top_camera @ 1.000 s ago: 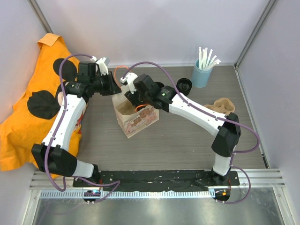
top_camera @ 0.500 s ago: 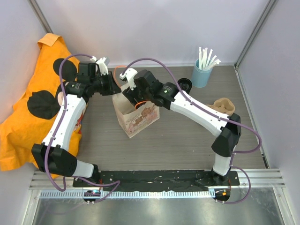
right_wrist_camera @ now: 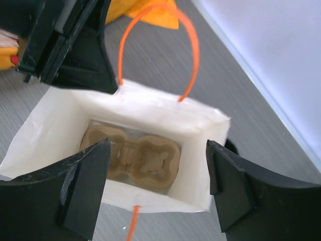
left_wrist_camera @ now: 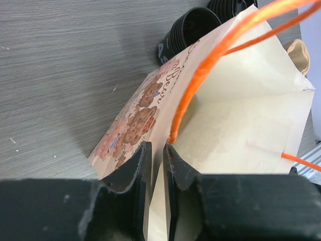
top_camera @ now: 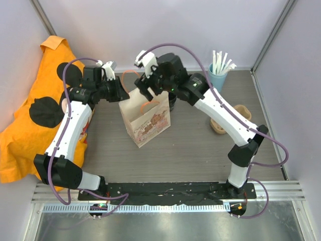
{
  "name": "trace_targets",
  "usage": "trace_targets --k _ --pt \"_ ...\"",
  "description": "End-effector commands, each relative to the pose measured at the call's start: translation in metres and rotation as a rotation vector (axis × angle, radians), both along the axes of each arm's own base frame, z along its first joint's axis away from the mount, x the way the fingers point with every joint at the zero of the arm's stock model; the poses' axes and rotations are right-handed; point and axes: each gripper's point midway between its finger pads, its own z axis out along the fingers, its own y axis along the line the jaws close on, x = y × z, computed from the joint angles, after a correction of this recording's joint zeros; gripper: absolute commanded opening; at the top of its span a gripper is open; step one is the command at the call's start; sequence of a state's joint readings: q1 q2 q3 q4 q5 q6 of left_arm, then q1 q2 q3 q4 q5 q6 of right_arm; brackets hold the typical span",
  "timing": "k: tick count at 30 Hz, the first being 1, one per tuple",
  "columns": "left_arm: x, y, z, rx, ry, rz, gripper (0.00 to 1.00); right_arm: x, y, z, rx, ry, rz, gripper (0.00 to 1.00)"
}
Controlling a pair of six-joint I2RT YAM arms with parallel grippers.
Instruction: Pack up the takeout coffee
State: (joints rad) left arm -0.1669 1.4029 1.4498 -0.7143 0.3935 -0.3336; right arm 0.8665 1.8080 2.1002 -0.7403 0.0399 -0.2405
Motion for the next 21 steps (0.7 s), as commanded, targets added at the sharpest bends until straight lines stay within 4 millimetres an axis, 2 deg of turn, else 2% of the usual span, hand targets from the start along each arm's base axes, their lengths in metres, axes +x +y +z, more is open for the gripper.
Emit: trace_targets --k 1,4,7,8,10,11,14,18,21 --pt "0.004 0.001 0.033 -0.018 -0.098 -0.014 0.21 -0.005 -0.037 0.080 0.138 -0.092 0.066 0.84" --pt "0.004 -0.002 0.045 -0.018 -0.126 -0.041 0.27 -0.017 -0.057 0.099 0.144 -0.113 0.159 0.85" --pt "0.005 -0.004 0.057 -0.026 -0.149 -0.060 0.33 -0.042 -0.071 0.096 0.088 -0.119 0.284 0.86" --pt "0.004 -0.005 0.059 -0.028 -0.153 -0.069 0.35 -0.049 -0.074 0.083 0.061 -0.083 0.311 0.86" --pt "0.003 -0.008 0.063 -0.037 -0.161 -0.085 0.41 -0.066 -0.074 0.076 0.054 -0.062 0.402 0.87" --pt "0.001 -0.010 0.066 -0.048 -0.168 -0.101 0.43 -0.075 -0.075 0.064 0.042 -0.021 0.435 0.87" --pt "0.002 -0.014 0.072 -0.062 -0.181 -0.122 0.44 -0.095 -0.072 0.047 0.038 0.032 0.536 0.87" --pt "0.006 -0.015 0.079 -0.065 -0.203 -0.126 0.44 -0.105 -0.068 0.035 0.042 0.072 0.611 0.87" --pt "0.009 -0.015 0.082 -0.060 -0.215 -0.121 0.44 -0.101 -0.062 0.030 0.045 0.081 0.626 0.87"
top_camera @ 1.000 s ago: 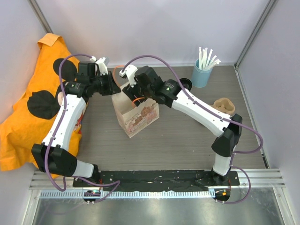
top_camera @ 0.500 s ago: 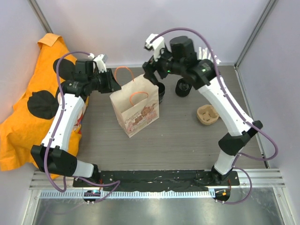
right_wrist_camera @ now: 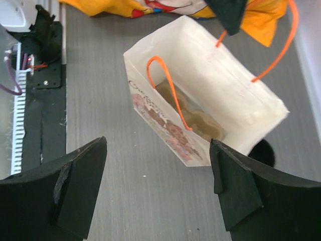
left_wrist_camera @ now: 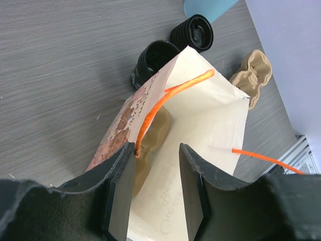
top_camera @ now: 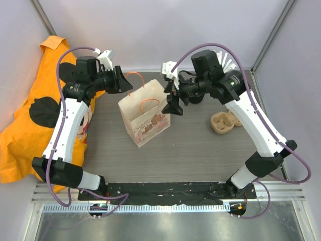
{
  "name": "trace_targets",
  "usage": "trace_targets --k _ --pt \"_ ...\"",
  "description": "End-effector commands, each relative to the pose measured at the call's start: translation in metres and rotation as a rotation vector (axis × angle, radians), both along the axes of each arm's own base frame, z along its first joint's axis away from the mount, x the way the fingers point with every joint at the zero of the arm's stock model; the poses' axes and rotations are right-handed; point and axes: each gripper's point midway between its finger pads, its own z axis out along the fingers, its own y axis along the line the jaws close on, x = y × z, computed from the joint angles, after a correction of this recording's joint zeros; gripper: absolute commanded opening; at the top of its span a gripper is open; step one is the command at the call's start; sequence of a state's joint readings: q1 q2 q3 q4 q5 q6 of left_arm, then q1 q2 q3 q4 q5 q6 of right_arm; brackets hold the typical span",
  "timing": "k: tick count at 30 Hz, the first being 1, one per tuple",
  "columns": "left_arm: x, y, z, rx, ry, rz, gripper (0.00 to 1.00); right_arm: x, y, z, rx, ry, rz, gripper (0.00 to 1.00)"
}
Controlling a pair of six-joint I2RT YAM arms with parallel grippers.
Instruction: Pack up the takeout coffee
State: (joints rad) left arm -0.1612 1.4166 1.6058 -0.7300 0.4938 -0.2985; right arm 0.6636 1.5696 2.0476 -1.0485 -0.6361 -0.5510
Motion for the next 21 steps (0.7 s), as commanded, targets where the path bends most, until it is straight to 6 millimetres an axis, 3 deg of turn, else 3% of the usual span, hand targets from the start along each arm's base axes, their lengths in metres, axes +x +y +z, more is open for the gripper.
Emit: trace_targets --k 1,7,12,18,21 --pt "0.007 -0.001 0.024 -0.005 -0.088 -0.022 0.44 -0.007 0.011 -0.008 0.014 0.022 0.099 0.87" --pt "0.017 0.000 0.023 0.010 -0.104 -0.013 0.44 0.007 0.024 -0.016 0.013 0.015 0.105 0.87" --pt "0.022 -0.001 0.025 0.009 -0.114 -0.017 0.41 0.019 0.034 -0.020 0.014 0.009 0.098 0.80" --pt "0.024 -0.002 0.023 0.007 -0.109 -0.021 0.30 0.027 0.046 -0.024 0.031 0.028 0.112 0.59" --pt "0.023 -0.003 0.024 0.002 -0.109 -0.027 0.25 0.028 0.050 -0.022 0.045 0.033 0.124 0.42"
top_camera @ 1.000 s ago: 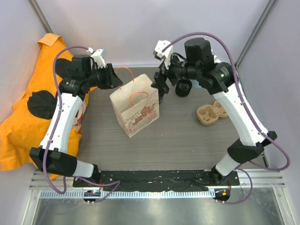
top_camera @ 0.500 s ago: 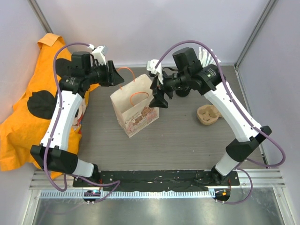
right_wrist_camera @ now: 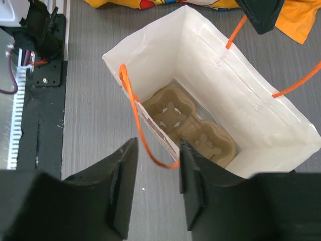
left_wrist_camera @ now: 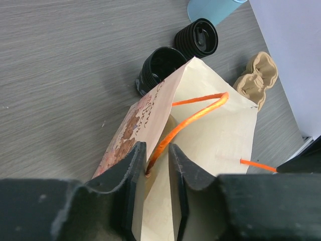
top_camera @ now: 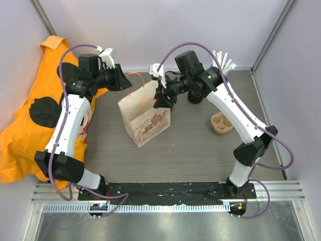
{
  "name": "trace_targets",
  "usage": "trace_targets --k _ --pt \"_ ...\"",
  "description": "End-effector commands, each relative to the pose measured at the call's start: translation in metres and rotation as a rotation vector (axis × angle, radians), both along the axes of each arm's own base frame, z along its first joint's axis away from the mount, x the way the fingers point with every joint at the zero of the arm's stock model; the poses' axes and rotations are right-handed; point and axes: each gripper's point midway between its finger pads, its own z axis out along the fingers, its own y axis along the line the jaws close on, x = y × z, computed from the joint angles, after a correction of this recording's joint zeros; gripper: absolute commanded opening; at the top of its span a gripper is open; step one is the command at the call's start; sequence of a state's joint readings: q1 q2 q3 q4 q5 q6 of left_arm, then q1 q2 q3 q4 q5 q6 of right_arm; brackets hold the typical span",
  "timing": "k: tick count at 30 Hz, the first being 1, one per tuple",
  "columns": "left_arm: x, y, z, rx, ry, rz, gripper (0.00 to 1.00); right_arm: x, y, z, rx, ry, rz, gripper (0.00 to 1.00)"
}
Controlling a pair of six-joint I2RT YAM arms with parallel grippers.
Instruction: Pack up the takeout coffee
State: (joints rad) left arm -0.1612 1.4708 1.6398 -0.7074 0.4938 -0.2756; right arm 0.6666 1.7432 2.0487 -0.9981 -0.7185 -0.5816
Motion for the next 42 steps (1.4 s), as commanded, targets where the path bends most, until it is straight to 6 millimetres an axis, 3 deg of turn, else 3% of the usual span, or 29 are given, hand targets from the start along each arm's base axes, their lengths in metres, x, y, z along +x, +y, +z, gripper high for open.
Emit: trace_targets --k 1,4,5,11,15,20,21,23,24,25,26,27,29,31,34,38,42 --pt "0.007 -0.002 0.028 -0.015 -0.097 -0.018 0.24 -0.001 0.013 0.033 0.095 -0.053 0.042 0.32" --pt "0.006 -0.002 0.029 -0.018 -0.095 -0.019 0.19 -0.002 0.015 0.037 0.108 -0.055 0.047 0.13" --pt "0.006 -0.002 0.031 -0.019 -0.098 -0.021 0.18 -0.002 0.016 0.038 0.109 -0.051 0.048 0.11" --pt "0.007 -0.003 0.045 -0.028 -0.122 -0.019 0.09 -0.006 0.015 0.064 0.155 -0.079 0.042 0.10" --pt "0.010 -0.003 0.076 -0.040 -0.186 -0.016 0.07 -0.010 0.014 0.094 0.207 -0.120 0.043 0.09" --pt "0.004 -0.001 0.101 -0.039 -0.239 -0.015 0.05 -0.019 0.012 0.100 0.218 -0.109 0.072 0.09" --pt "0.002 -0.001 0.098 -0.036 -0.232 -0.018 0.05 -0.021 0.012 0.086 0.191 -0.079 0.077 0.10" --pt "-0.005 0.000 0.072 -0.014 -0.172 -0.035 0.04 -0.028 0.009 0.073 0.172 -0.050 0.102 0.09" --pt "-0.008 0.000 0.059 -0.005 -0.143 -0.041 0.04 -0.032 0.009 0.047 0.131 0.012 0.110 0.09" --pt "-0.011 0.000 0.047 0.004 -0.119 -0.046 0.04 -0.037 0.009 0.036 0.120 0.035 0.133 0.09" --pt "-0.018 0.001 0.015 0.021 -0.054 -0.057 0.03 -0.043 0.008 0.028 0.106 0.054 0.142 0.09" --pt "-0.020 0.003 0.002 0.029 -0.027 -0.057 0.02 -0.046 0.008 0.006 0.071 0.099 0.143 0.10" --pt "-0.027 0.004 -0.025 0.040 0.021 -0.059 0.01 -0.049 0.009 -0.006 0.054 0.119 0.133 0.10" --pt "-0.026 0.006 -0.028 0.050 0.018 -0.051 0.01 -0.045 0.013 -0.007 0.059 0.113 0.123 0.10" --pt "-0.021 0.007 -0.014 0.051 -0.017 -0.037 0.01 -0.036 0.017 0.007 0.079 0.076 0.099 0.10" --pt "-0.013 0.006 0.022 0.037 -0.092 -0.030 0.02 -0.026 0.020 0.029 0.107 0.021 0.069 0.10" --pt "-0.004 0.006 0.058 0.030 -0.172 -0.019 0.02 -0.018 0.019 0.067 0.159 -0.058 0.028 0.10"
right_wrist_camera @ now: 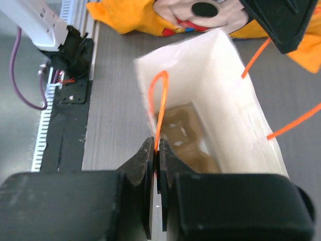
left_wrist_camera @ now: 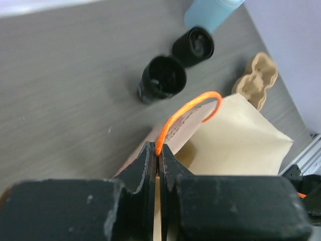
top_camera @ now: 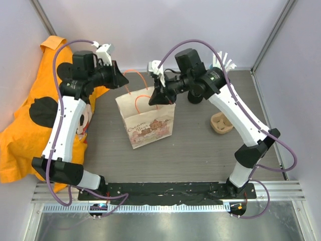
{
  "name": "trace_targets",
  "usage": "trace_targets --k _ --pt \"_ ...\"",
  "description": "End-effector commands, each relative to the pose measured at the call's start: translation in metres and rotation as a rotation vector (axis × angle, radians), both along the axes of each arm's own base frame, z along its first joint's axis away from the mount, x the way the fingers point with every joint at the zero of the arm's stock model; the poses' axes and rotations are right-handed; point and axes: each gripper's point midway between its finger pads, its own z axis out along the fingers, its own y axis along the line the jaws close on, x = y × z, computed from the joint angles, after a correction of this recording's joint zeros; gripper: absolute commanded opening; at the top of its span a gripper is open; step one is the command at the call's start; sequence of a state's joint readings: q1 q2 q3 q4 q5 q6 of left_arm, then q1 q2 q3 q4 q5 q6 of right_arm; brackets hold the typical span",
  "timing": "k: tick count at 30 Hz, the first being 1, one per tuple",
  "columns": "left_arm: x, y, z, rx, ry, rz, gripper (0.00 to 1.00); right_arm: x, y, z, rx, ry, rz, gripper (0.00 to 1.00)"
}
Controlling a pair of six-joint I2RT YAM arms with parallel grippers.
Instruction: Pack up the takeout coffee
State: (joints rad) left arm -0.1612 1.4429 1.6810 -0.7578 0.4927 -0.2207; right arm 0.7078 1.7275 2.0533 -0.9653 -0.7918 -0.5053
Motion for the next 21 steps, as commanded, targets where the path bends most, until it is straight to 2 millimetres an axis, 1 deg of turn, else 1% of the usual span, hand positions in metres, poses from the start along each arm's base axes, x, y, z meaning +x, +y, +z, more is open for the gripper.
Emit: trace_targets --k 1,2,3,4,5,6,7,8,10,11,13,14,15,16,17,18,19,20,21 --pt "0.009 0.002 0.054 -0.011 -0.149 0.004 0.02 0.011 0.003 0.054 0.098 -0.120 -0.048 0.10" --pt "0.010 0.002 0.061 -0.014 -0.166 0.006 0.02 0.011 0.002 0.066 0.118 -0.146 -0.053 0.10" --pt "0.010 0.002 0.067 -0.016 -0.178 0.006 0.02 0.012 0.001 0.072 0.122 -0.161 -0.062 0.10" --pt "0.011 0.002 0.079 -0.020 -0.205 0.006 0.02 0.012 0.000 0.077 0.131 -0.173 -0.066 0.10" --pt "0.011 0.001 0.084 -0.024 -0.213 0.007 0.03 0.012 -0.002 0.087 0.149 -0.192 -0.068 0.09" --pt "0.011 0.002 0.087 -0.025 -0.218 0.009 0.03 0.012 -0.003 0.091 0.155 -0.196 -0.069 0.10" --pt "0.010 0.002 0.097 -0.028 -0.240 0.008 0.03 0.012 -0.004 0.096 0.165 -0.202 -0.069 0.09" --pt "0.009 0.003 0.102 -0.031 -0.251 0.013 0.03 0.011 -0.005 0.103 0.179 -0.212 -0.065 0.09" --pt "0.006 0.003 0.108 -0.033 -0.258 0.011 0.03 0.005 -0.005 0.106 0.189 -0.205 -0.046 0.09" --pt "0.003 0.003 0.113 -0.034 -0.272 0.013 0.03 0.005 -0.004 0.103 0.185 -0.195 -0.041 0.09" --pt "-0.001 0.004 0.112 -0.032 -0.262 0.011 0.03 0.004 -0.003 0.095 0.174 -0.175 -0.029 0.09" --pt "-0.004 0.004 0.102 -0.024 -0.233 0.008 0.03 0.005 -0.002 0.083 0.153 -0.150 -0.019 0.10" --pt "-0.007 0.005 0.095 -0.017 -0.220 0.006 0.03 0.003 -0.002 0.076 0.143 -0.135 -0.010 0.09" --pt "-0.009 0.004 0.081 -0.014 -0.186 -0.002 0.04 0.002 -0.001 0.066 0.127 -0.111 -0.003 0.09" --pt "-0.014 0.003 0.054 -0.007 -0.124 -0.015 0.05 0.000 0.001 0.040 0.089 -0.057 0.019 0.09" --pt "-0.016 0.001 0.035 -0.006 -0.080 -0.028 0.06 -0.003 -0.001 0.032 0.079 -0.037 0.024 0.09" --pt "-0.018 0.001 0.022 -0.004 -0.053 -0.032 0.08 -0.006 -0.001 0.019 0.064 -0.010 0.032 0.09" --pt "-0.019 0.000 0.010 -0.003 -0.033 -0.036 0.09 -0.006 0.000 -0.006 0.030 0.037 0.036 0.10" --pt "-0.023 -0.001 -0.008 -0.002 0.010 -0.044 0.10 -0.009 -0.002 -0.012 0.024 0.048 0.034 0.09"
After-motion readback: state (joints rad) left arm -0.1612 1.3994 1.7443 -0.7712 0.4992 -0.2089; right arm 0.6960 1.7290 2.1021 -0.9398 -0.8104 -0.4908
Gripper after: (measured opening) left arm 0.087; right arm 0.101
